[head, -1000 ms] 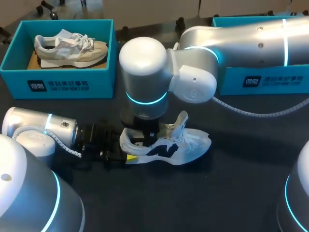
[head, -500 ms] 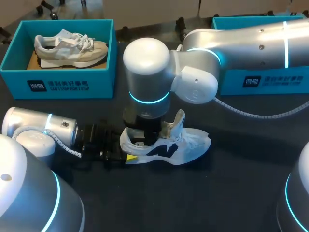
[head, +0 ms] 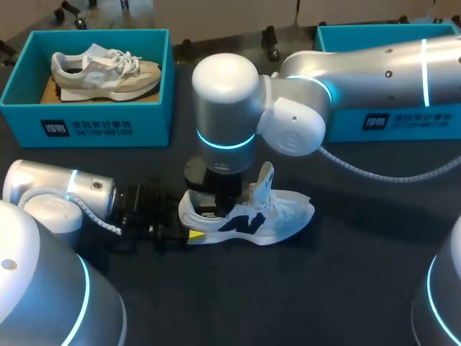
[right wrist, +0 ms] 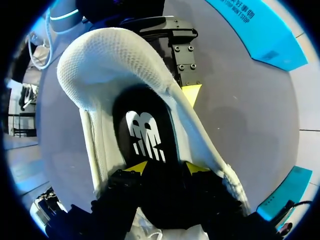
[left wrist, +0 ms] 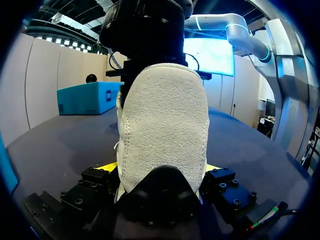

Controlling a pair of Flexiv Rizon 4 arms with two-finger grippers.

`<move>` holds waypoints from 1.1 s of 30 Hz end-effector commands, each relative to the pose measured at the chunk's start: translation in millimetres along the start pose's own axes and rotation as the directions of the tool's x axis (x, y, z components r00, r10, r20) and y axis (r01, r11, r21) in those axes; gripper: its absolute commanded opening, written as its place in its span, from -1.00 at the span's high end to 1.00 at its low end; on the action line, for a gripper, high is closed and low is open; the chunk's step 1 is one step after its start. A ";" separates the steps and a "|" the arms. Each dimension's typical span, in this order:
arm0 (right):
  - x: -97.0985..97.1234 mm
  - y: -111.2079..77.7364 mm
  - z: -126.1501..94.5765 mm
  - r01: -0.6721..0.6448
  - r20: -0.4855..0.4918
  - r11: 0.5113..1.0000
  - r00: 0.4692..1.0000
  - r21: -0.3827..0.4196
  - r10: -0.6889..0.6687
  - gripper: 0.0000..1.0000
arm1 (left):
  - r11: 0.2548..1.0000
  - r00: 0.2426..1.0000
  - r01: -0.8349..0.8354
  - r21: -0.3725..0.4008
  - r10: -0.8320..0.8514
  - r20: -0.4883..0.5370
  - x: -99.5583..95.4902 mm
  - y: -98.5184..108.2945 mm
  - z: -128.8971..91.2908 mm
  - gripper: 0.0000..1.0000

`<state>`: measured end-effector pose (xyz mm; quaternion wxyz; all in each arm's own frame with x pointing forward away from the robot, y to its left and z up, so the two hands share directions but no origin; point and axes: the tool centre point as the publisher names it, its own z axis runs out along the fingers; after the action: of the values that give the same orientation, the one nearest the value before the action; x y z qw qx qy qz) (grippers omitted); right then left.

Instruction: Take the shoe out of the shoebox, open the shoe tongue, remove and reinsert the insole, then place the shoe into the shoebox

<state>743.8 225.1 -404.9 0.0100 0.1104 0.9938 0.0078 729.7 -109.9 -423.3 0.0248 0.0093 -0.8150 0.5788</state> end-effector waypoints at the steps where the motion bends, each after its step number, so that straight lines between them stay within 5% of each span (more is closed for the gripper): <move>1: 5.2 3.9 21.7 -0.005 -0.022 1.000 1.000 -0.003 0.005 0.14 | 1.000 1.000 -0.001 0.000 0.001 -0.003 -1.3 0.3 0.7 1.00; 4: 9.5 2.6 27.9 -0.024 -0.036 1.000 0.999 -0.007 0.024 0.27 | 1.000 1.000 -0.001 0.000 0.001 -0.003 -1.3 0.3 0.7 1.00; 9: 14.1 2.2 35.9 -0.042 -0.056 0.999 0.998 -0.003 0.042 1.00 | 1.000 1.000 -0.001 0.000 0.001 -0.003 -1.3 0.3 0.7 1.00; 15: 20.0 -5.2 32.0 -0.069 -0.058 0.998 0.996 -0.004 0.069 1.00 | 1.000 1.000 -0.001 0.000 0.001 -0.003 -1.3 0.3 0.7 1.00; 22: 25.1 -24.8 -0.2 -0.099 -0.024 0.995 0.995 0.000 0.099 1.00 | 1.000 1.000 -0.001 0.000 0.001 -0.003 -1.3 0.3 0.7 1.00; 33: 24.6 -30.0 -29.1 -0.097 -0.010 0.993 0.995 -0.070 0.096 1.00 | 1.000 1.000 -0.001 0.000 0.001 -0.003 -1.3 0.3 0.7 1.00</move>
<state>718.8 211.5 -385.1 0.0053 0.1573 0.9869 0.0361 728.2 -110.9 -422.3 0.0253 0.0077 -0.8146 0.5794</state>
